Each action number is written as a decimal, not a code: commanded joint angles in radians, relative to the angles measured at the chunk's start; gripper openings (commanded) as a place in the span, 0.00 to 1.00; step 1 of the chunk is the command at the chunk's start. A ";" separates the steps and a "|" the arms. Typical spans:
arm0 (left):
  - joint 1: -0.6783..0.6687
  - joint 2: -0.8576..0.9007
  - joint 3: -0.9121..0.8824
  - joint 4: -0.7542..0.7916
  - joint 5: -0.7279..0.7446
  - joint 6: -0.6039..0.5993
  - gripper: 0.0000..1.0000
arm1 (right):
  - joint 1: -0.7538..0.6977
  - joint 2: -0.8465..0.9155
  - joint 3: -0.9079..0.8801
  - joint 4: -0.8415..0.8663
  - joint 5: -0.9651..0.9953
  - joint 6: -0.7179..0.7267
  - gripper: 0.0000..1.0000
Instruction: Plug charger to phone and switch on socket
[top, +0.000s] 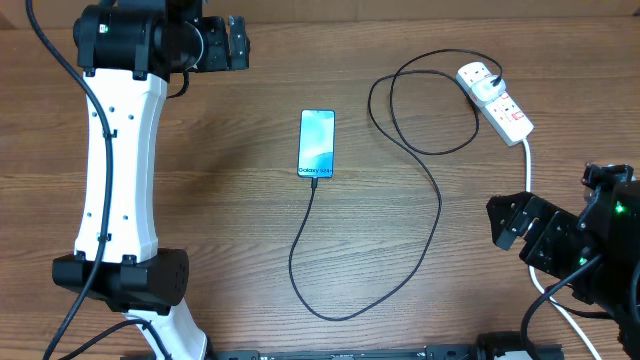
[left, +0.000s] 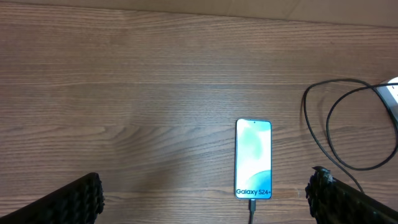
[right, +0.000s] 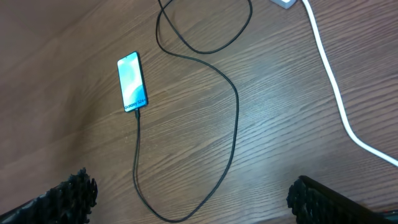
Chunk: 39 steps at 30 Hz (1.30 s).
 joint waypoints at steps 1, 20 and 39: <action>-0.003 -0.001 0.000 0.001 -0.011 -0.018 1.00 | 0.007 -0.013 -0.004 0.008 0.002 -0.040 1.00; -0.003 -0.001 0.000 0.001 -0.011 -0.017 1.00 | 0.007 -0.106 -0.005 0.009 0.005 -0.051 1.00; -0.003 -0.001 0.000 0.001 -0.011 -0.017 1.00 | -0.058 -0.387 -0.185 0.195 0.006 -0.137 1.00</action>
